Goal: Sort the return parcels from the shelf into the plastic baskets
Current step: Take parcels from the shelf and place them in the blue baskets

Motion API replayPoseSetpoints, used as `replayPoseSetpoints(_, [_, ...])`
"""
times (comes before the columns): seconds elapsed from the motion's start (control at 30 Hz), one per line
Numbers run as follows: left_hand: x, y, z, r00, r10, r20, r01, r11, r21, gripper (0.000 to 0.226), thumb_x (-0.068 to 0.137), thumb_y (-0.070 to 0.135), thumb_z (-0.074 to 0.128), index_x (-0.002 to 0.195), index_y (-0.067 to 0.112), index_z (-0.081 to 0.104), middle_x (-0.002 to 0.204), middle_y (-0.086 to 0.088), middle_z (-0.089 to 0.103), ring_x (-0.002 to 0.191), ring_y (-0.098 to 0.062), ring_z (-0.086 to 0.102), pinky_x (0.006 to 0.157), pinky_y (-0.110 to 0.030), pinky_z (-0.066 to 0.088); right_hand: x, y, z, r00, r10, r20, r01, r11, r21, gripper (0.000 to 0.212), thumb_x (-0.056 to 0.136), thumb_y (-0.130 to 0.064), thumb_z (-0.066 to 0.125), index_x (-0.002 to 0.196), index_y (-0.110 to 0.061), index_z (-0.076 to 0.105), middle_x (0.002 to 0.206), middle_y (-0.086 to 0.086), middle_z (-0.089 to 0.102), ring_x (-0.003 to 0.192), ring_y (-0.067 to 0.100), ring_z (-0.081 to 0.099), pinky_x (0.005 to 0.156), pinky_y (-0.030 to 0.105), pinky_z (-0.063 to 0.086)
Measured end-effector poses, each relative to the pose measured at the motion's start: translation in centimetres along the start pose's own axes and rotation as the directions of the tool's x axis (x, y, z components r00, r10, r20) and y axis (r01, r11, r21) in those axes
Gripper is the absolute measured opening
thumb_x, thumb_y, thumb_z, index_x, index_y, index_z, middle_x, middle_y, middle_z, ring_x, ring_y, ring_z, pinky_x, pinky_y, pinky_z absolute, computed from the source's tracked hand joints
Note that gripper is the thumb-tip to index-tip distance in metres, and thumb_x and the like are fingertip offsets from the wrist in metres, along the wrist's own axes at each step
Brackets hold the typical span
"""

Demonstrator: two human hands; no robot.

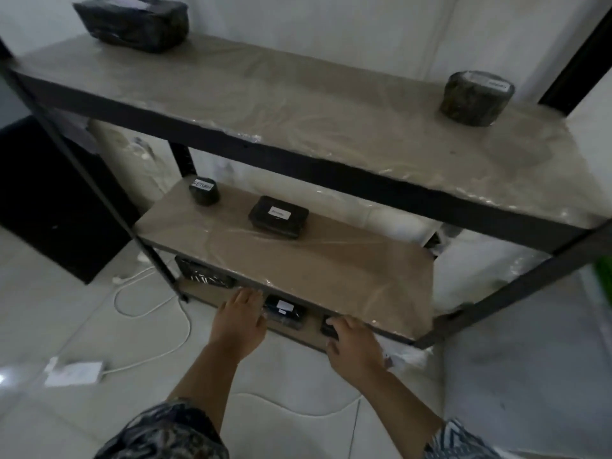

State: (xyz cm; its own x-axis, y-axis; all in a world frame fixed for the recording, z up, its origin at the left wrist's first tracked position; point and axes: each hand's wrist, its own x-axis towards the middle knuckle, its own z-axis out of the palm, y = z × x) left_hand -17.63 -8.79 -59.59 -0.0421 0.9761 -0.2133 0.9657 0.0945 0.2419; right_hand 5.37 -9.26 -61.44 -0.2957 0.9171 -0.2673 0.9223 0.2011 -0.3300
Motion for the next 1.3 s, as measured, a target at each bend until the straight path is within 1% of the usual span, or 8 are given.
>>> replayPoseSetpoints(0.17, [2.0,-5.9,2.4,0.986,0.119,0.117,-0.123,0.992,0.03,0.055,0.092,0.034,0.037,0.144,0.016,0.03,0.146,-0.001,0.035,0.137,-0.018,0.028,0.108,-0.031,0.026,2.8,-4.9,4.6,0.987,0.162,0.001,-0.162,0.986,0.026,0.047,0.092,-0.035,0.044,0.138,-0.023,0.044,0.136,0.001,0.05,0.127,0.02,0.044,0.105,0.03,0.036])
replayPoseSetpoints(0.4, [6.5,-11.4,10.5,0.97,0.169,0.177,-0.174,0.985,0.014,0.056,0.096,0.032,0.039,0.147,0.017,0.022,0.152,0.0,0.027,0.141,-0.016,0.019,0.114,-0.032,0.017,8.7,-5.1,12.2,0.977,0.213,0.016,-0.214,0.977,0.015,0.043,0.095,-0.034,0.044,0.136,-0.022,0.042,0.136,0.002,0.046,0.124,0.02,0.045,0.103,0.028,0.035])
replayPoseSetpoints(0.6, [12.8,-14.8,21.7,0.981,0.144,0.127,-0.138,0.989,-0.053,0.058,0.096,0.032,0.041,0.148,0.018,0.021,0.153,0.0,0.025,0.143,-0.016,0.016,0.115,-0.029,0.015,15.3,-0.7,22.8,0.978,0.204,0.042,-0.203,0.979,-0.013,0.05,0.094,-0.032,0.044,0.142,-0.025,0.036,0.142,-0.001,0.041,0.127,0.019,0.041,0.106,0.028,0.033])
replayPoseSetpoints(0.83, [21.2,-17.2,36.0,0.986,0.165,0.035,-0.159,0.977,-0.14,0.058,0.092,0.026,0.047,0.145,0.015,0.026,0.149,-0.003,0.032,0.138,-0.019,0.025,0.114,-0.031,0.025,23.9,6.4,35.7,0.98,0.171,-0.106,-0.173,0.985,-0.013,0.059,0.09,-0.038,0.049,0.144,-0.023,0.032,0.144,0.002,0.038,0.132,0.021,0.036,0.11,0.032,0.031])
replayPoseSetpoints(1.0, [26.0,-18.7,43.9,0.98,0.152,-0.129,-0.187,0.921,-0.341,0.049,0.083,0.019,0.056,0.131,0.017,0.046,0.128,-0.004,0.05,0.116,-0.02,0.046,0.1,-0.035,0.041,28.8,10.8,40.7,0.984,0.09,-0.154,-0.086,0.996,0.033,0.076,0.086,-0.049,0.059,0.148,-0.024,0.024,0.149,0.0,0.03,0.135,0.018,0.029,0.11,0.028,0.028])
replayPoseSetpoints(1.13, [28.2,-20.9,47.5,0.961,0.155,-0.229,-0.237,0.887,-0.396,0.044,0.077,0.017,0.06,0.12,0.021,0.05,0.116,0.002,0.053,0.107,-0.015,0.049,0.092,-0.037,0.047,30.6,12.8,43.0,0.988,0.074,-0.137,-0.064,0.995,0.079,0.097,0.075,-0.062,0.065,0.15,-0.029,0.014,0.157,-0.006,0.013,0.14,0.016,0.019,0.112,0.028,0.022])
replayPoseSetpoints(1.23, [28.7,-22.0,48.7,0.958,0.14,-0.251,-0.224,0.912,-0.344,0.033,0.075,0.018,0.055,0.108,0.02,0.052,0.107,0.0,0.054,0.098,-0.018,0.052,0.085,-0.038,0.05,31.6,13.8,43.7,0.989,0.07,-0.133,-0.055,0.992,0.11,0.105,0.07,-0.064,0.069,0.151,-0.031,0.011,0.158,-0.008,0.003,0.143,0.015,0.014,0.112,0.031,0.025])
replayPoseSetpoints(1.3, [28.8,-22.7,49.9,0.945,0.2,-0.258,-0.252,0.949,-0.188,0.045,0.078,0.028,0.041,0.119,0.013,0.054,0.12,-0.01,0.056,0.111,-0.027,0.052,0.096,-0.045,0.046,32.2,14.2,43.9,0.988,0.074,-0.136,-0.053,0.986,0.156,0.108,0.068,-0.061,0.074,0.15,-0.034,0.01,0.158,-0.008,0.006,0.142,0.015,0.02,0.11,0.03,0.031])
